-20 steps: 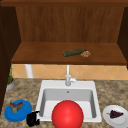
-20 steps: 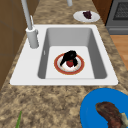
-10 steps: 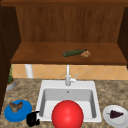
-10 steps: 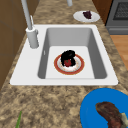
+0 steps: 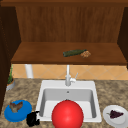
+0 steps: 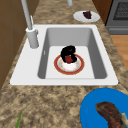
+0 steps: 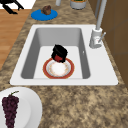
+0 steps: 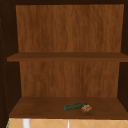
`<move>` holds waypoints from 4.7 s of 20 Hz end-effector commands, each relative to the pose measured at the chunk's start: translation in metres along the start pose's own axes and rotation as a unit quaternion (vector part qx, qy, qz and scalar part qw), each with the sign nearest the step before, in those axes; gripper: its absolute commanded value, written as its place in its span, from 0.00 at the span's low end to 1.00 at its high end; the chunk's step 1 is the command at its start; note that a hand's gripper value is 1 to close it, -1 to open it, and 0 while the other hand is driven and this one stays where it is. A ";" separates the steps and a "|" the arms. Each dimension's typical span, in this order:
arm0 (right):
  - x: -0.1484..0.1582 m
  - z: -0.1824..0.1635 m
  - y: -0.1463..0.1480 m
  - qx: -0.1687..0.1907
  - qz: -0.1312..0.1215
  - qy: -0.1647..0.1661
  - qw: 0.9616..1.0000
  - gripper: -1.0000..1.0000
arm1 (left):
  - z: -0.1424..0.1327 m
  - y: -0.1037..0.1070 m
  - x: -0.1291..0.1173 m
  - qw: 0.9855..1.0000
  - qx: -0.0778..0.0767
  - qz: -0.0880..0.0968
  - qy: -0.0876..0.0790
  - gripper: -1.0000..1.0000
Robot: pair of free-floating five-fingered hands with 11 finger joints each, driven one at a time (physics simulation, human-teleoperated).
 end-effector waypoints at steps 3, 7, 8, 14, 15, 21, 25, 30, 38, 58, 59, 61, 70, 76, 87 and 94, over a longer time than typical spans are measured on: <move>-0.001 0.026 0.000 -0.016 0.006 -0.013 1.000 1.00 | 0.000 0.000 0.000 1.000 0.000 0.000 0.000 0.50; 0.002 0.050 0.002 -0.074 -0.008 0.003 0.997 1.00 | 0.000 0.000 0.000 1.000 0.000 0.000 0.000 0.50; 0.001 0.051 -0.008 -0.074 -0.008 0.003 0.997 1.00 | 0.000 0.000 0.000 1.000 0.000 0.000 0.000 0.50; -0.004 0.075 -0.035 -0.084 -0.003 -0.010 0.996 1.00 | 0.000 0.000 0.000 1.000 0.000 0.000 0.000 0.50; 0.000 0.077 -0.041 -0.078 0.000 -0.010 0.997 1.00 | 0.000 0.000 0.000 1.000 0.000 0.000 0.000 0.50; 0.010 0.103 -0.070 -0.057 0.022 -0.028 0.998 1.00 | 0.000 0.000 0.000 1.000 0.000 0.000 0.000 0.50; 0.014 0.116 -0.091 -0.067 0.022 -0.032 0.997 1.00 | 0.000 0.000 0.000 1.000 0.000 0.000 0.000 0.50; 0.023 0.144 -0.121 -0.062 0.029 -0.031 0.997 1.00 | 0.000 0.000 0.000 1.000 0.000 0.000 0.000 0.50; 0.039 0.181 -0.169 -0.055 0.038 -0.044 0.997 1.00 | 0.000 0.000 0.000 1.000 0.000 0.000 0.000 0.50; 0.058 0.275 -0.268 -0.057 0.052 -0.099 0.992 1.00 | 0.000 0.000 0.000 1.000 0.000 0.000 0.000 0.50; 0.059 0.283 -0.273 -0.056 0.051 -0.096 0.992 1.00 | 0.000 0.000 0.000 1.000 0.000 0.000 0.000 0.50; 0.060 0.301 -0.281 -0.052 0.045 -0.088 0.994 1.00 | 0.000 0.000 0.000 1.000 0.000 0.000 0.000 0.50; 0.066 0.373 -0.318 -0.048 0.043 -0.085 0.994 1.00 | 0.000 0.000 0.000 1.000 0.000 0.000 0.000 0.50; 0.065 0.422 -0.344 -0.053 0.046 -0.090 0.993 1.00 | 0.000 0.000 0.000 1.000 0.000 0.000 0.000 0.50; 0.049 0.507 -0.387 -0.060 0.055 -0.096 0.992 1.00 | 0.000 0.000 0.000 1.000 0.000 0.000 0.000 0.50; 0.038 0.559 -0.413 -0.059 0.060 -0.095 0.992 1.00 | 0.000 0.000 0.000 1.000 0.000 0.000 0.000 0.50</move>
